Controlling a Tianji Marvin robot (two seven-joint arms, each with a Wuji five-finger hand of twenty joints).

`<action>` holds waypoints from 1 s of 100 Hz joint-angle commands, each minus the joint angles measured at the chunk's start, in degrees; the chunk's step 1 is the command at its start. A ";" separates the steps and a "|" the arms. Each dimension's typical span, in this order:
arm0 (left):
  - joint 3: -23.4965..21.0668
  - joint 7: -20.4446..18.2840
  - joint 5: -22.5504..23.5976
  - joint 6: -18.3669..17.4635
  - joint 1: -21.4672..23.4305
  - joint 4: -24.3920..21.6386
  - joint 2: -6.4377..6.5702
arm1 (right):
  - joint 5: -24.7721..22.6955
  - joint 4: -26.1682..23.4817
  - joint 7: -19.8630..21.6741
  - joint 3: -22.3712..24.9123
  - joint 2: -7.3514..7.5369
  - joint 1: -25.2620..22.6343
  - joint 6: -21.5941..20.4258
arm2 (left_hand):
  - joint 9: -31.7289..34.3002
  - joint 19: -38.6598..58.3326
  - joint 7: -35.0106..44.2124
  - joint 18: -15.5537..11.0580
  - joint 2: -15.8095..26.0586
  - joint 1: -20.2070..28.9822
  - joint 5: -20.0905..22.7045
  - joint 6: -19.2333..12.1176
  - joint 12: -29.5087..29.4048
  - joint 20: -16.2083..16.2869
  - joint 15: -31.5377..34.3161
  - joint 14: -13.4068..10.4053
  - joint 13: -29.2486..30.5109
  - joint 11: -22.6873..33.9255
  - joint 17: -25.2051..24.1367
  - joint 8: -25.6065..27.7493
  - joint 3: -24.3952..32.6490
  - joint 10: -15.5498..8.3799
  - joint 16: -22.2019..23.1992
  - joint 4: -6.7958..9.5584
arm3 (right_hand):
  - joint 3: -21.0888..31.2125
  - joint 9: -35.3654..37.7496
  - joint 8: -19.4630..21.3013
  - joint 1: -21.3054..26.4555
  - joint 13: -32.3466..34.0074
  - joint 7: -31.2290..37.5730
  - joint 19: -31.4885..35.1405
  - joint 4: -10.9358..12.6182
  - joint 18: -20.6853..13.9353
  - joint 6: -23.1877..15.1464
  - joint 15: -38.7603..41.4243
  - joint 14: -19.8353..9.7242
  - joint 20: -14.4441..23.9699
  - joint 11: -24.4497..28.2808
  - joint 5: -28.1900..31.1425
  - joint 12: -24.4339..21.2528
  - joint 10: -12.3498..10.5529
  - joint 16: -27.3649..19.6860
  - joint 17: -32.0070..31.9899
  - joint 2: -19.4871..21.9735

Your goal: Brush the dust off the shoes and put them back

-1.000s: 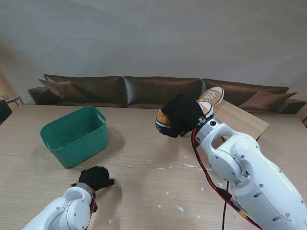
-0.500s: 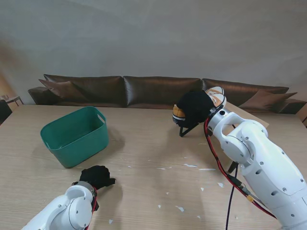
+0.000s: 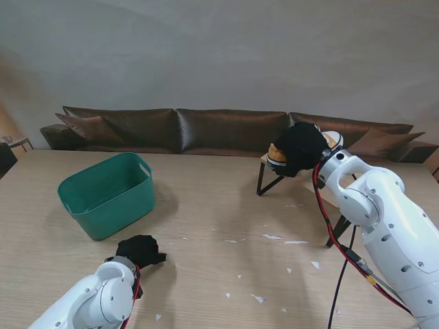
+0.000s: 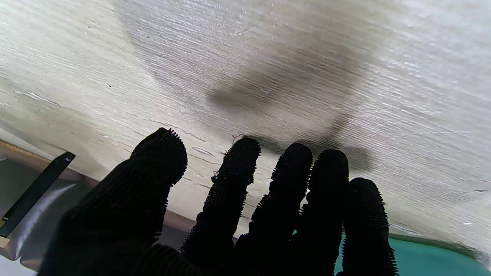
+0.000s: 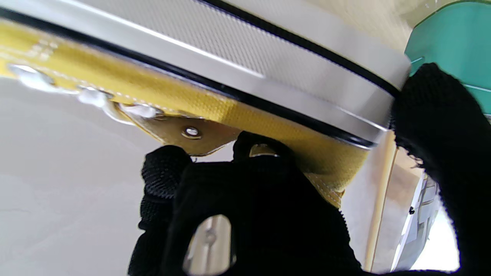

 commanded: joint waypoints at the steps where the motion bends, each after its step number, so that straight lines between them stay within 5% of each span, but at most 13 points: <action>1: 0.82 -2.05 -0.93 0.02 1.03 2.99 -0.30 | -0.04 1.07 0.33 -0.04 0.40 0.37 -0.78 | -2.47 -1.22 0.53 -3.70 1.55 -0.16 0.94 0.72 -5.76 -0.60 -10.35 -1.14 -1.04 -9.71 -1.32 0.32 -0.61 -3.69 -6.35 1.55 | 11.66 1.62 7.81 8.14 -1.78 34.09 -0.77 4.53 0.66 7.66 -2.38 -5.49 2.06 -1.73 9.01 0.11 -5.07 0.79 21.02 2.33; 62: 1.54 -2.74 -1.21 1.24 0.48 3.03 -0.19 | -1.57 14.33 -7.76 -1.47 1.22 5.66 -7.65 | -2.51 -1.11 0.40 -3.81 1.66 -0.19 0.71 0.76 -5.77 -0.43 -10.29 -1.15 -1.04 -9.74 -1.33 0.27 -0.67 -3.64 -6.33 1.57 | 12.38 0.85 6.71 8.12 -1.90 33.58 -2.15 3.37 2.70 7.22 -3.25 -3.29 2.51 -1.75 9.05 -0.15 -3.87 0.27 18.62 0.36; 100: 1.47 -3.27 -1.11 1.23 0.53 2.97 -0.07 | -3.96 18.26 -13.55 -1.31 1.77 5.07 -8.63 | -2.40 -1.12 0.38 -3.81 1.55 -0.06 0.71 0.80 -5.72 -0.35 -10.22 -1.13 -0.98 -9.67 -1.33 0.25 -0.65 -3.56 -6.30 1.57 | 10.70 -2.12 3.69 5.95 -1.90 30.83 -3.25 3.65 5.56 1.55 -6.71 -2.11 2.32 -3.12 8.45 -3.23 -3.01 -1.67 14.81 -3.36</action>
